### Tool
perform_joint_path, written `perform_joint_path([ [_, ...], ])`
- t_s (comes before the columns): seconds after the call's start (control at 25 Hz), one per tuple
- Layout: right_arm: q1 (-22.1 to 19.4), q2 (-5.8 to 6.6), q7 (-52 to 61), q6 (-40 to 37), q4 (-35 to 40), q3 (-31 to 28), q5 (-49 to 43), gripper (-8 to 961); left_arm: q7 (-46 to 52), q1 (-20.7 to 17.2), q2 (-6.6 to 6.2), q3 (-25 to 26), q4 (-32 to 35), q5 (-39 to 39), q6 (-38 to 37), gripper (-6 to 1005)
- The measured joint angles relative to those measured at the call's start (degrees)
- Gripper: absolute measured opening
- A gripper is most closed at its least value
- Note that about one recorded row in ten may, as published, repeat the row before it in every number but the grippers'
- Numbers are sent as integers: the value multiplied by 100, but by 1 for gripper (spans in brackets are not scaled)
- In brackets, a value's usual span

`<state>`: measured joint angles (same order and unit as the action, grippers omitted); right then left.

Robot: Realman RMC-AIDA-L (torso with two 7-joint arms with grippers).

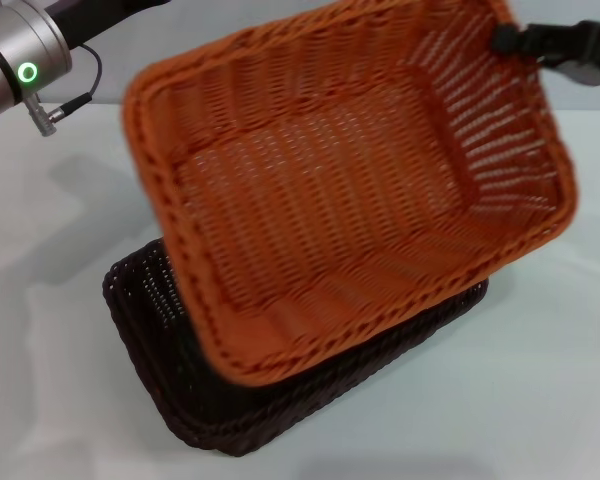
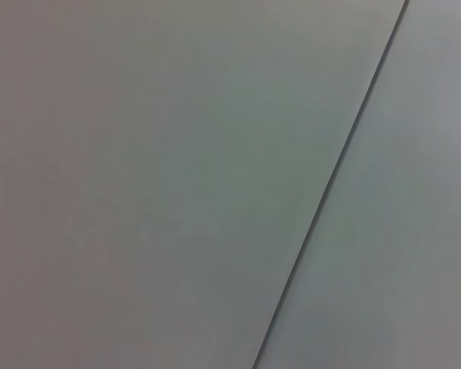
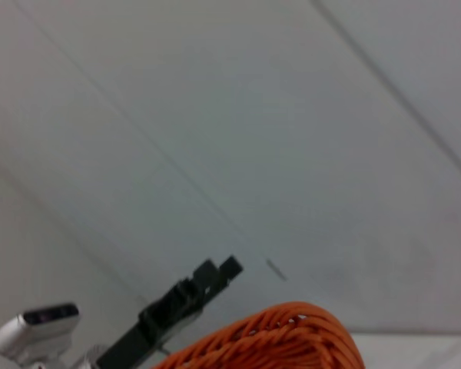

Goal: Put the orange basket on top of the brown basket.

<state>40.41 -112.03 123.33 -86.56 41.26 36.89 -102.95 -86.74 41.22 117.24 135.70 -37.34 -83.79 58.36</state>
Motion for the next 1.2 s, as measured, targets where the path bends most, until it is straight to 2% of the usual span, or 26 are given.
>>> perform_joint_path([
  [0.2,104,-70,-86,318,-294,472,-12,169,-21,1,0,0,14,23,-2,862],
  [0.48,150,-99,-51,517,-359,1036,-27,245,-34,1,-22,-17,16,30,0,862],
  [0.8,83,16,91,620,-569,1032,-111,332,-89,-4,-25,-16,17,30,0,862],
  [0.92,31,50,107,655,-573,1018,-122,448,-89,-4,-25,-16,17,30,0,862],
  [1.04,-54,142,109,758,-564,1012,-126,564,-94,-21,-10,-10,17,30,1,862],
  [1.08,-111,209,109,859,-556,996,-126,577,-95,-38,-4,-9,17,36,20,862],
  [1.2,-200,248,110,1008,-531,874,-119,615,-96,-49,-3,-9,16,46,38,862],
])
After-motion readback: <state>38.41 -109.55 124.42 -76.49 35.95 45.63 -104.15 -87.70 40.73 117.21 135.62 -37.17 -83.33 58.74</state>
